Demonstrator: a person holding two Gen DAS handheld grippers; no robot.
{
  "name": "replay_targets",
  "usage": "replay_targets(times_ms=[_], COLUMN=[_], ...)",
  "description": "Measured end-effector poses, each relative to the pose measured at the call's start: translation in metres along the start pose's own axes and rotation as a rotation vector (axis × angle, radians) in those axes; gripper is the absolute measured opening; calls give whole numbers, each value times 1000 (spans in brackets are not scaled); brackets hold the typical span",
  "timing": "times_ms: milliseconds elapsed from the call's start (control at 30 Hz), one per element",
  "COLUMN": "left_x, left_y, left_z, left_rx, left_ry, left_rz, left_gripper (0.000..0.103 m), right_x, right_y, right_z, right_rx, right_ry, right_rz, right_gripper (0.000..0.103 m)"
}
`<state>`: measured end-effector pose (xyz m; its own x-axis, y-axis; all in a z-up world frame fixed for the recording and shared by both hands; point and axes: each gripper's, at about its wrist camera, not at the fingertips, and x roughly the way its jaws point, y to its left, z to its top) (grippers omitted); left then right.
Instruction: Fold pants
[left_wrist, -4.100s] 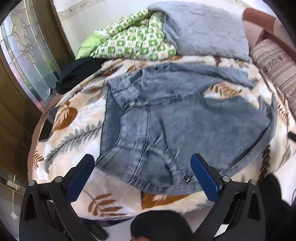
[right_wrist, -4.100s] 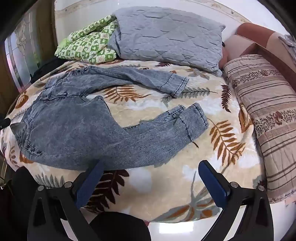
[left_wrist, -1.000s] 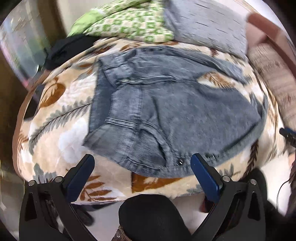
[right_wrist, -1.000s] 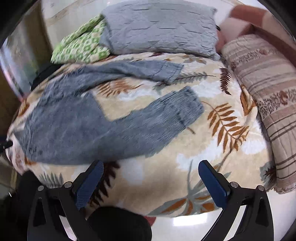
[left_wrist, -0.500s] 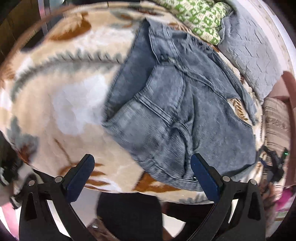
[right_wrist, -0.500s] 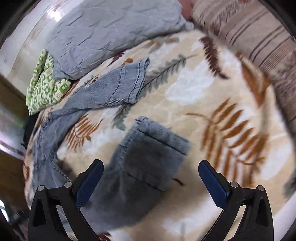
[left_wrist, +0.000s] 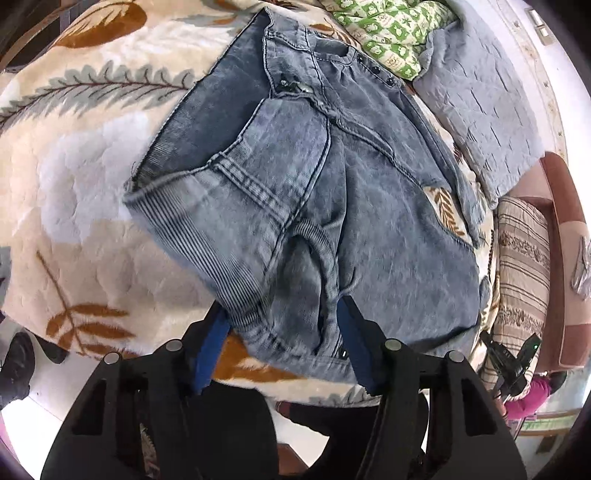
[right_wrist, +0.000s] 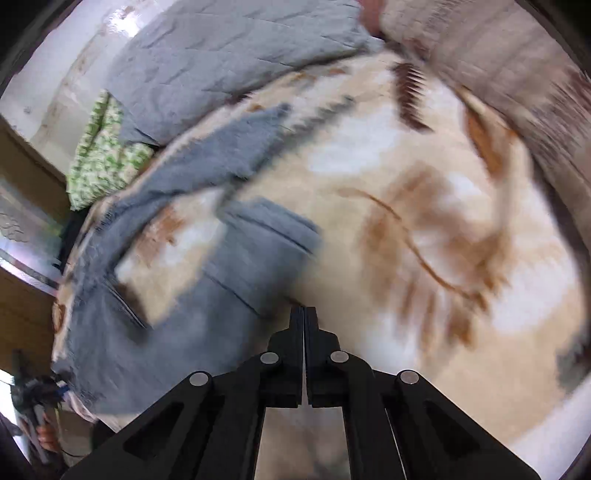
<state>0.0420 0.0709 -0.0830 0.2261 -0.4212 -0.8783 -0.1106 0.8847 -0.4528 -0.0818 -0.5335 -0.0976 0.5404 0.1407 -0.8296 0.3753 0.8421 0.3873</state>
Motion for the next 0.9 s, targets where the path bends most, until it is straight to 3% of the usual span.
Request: replay_targets(times_ms=[33,67,100,167,200,267,400,467,500,567,600,667,900], left_x=[0,2,3,5,6,7,6,6,5,2,0,-4,-4], left_y=[1,2,3,3,2,0,3,6,7,6,5,5,13], left_z=[-1,1,2,4,4,4,5,6,6,5,4,2,-12], left_rx=[-2,-6,-15,-44,-44,-43,-54,-71,-74,-62,-55,-38,-6], left_ry=[3,3,4,6,8,13,17,19,19,14,10,4,25], left_rz=[-1,-2,-7,-14,-16,-13,-31,-47,-52,-64,-66,-72,-73], left_gripper=[58,58,58,61,65,67,69,69,69,69,69,69,69], right_x=[-4,-6,-9,-9,-7,8,42,51,54,58,57,42,-18], right_y=[-5,-5,-1,13,22,45,90,102,107,104,98,80,-6], right_z=[-3,-4,-1,6,10,20,30,28,26,19,13,-3,-84], right_rx=[27,44,64,75,73,57,-7,-67,-119,-195,-210,-221,25], right_ry=[1,-7,-27,-59,-71,-53,11,14,16,56,78,73,79], right_rz=[39,54,73,98,100,76,-70,-136,-173,-199,-187,-188,-82], right_gripper=[9,20,49,84,85,84,83,78,70,15,2,4,12])
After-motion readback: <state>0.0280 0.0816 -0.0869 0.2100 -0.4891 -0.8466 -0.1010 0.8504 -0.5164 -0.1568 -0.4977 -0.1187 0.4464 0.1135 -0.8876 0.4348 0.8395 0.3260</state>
